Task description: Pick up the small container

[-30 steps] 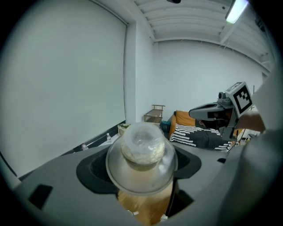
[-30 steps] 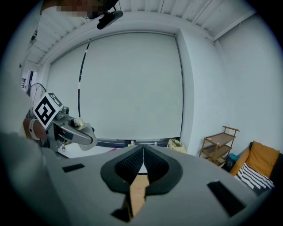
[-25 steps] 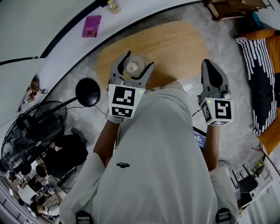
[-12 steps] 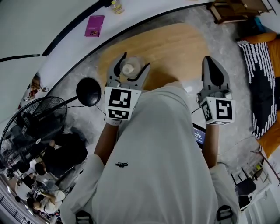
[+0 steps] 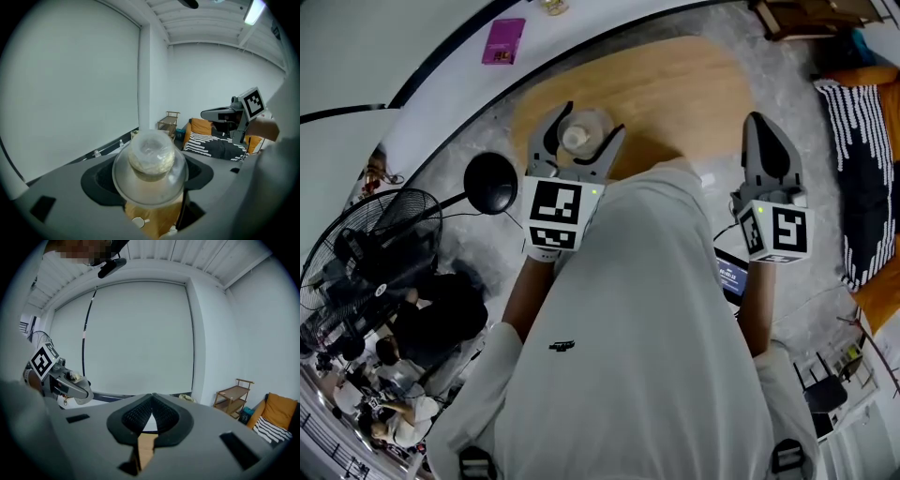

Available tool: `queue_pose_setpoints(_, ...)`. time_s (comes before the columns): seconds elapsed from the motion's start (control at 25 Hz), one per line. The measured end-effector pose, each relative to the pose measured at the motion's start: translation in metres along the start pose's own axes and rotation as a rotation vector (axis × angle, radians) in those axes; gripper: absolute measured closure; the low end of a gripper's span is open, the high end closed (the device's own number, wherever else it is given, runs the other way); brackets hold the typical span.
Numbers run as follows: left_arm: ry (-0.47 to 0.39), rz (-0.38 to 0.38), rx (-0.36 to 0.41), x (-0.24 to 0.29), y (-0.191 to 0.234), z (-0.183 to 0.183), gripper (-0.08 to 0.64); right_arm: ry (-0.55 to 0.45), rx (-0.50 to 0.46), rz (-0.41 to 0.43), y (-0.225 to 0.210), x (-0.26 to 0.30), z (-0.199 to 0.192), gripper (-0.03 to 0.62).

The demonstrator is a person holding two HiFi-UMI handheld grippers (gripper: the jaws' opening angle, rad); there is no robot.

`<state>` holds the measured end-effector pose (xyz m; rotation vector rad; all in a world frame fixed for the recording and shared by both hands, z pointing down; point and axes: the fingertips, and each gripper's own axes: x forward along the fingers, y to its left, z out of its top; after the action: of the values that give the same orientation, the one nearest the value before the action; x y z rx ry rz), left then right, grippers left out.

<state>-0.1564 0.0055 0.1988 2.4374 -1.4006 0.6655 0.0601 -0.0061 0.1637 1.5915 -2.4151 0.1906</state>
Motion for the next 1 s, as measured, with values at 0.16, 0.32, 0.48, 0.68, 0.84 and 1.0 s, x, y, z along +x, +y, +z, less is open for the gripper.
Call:
queue_pose_setpoints(0.16,-0.004,-0.001,0.0,-0.002,0.0,0.001,0.225,0.003,-0.015,0.01,0.006,0.0,0.001,0.584)
queue_pose_setpoints(0.32,-0.013,0.001,-0.005,-0.005,0.001,0.002,0.225,0.005,-0.022,0.016,0.01,-0.001,0.003,0.584)
queue_pose_setpoints(0.48,-0.013,-0.001,-0.012,-0.01,0.0,0.0,0.225,0.009,-0.035,0.029,0.016,-0.001,0.004,0.584)
queue_pose_setpoints(0.68,-0.013,-0.002,-0.013,-0.013,-0.002,-0.002,0.225,0.009,-0.051,0.031,0.02,-0.002,0.003,0.586)
queue_pose_setpoints(0.84,-0.018,0.001,-0.017,-0.015,0.0,-0.002,0.225,0.007,-0.054,0.031,0.022,0.0,0.004,0.586)
queue_pose_setpoints(1.0,-0.018,0.002,-0.018,-0.014,0.001,-0.001,0.225,0.005,-0.054,0.033,0.022,0.002,0.007,0.586)
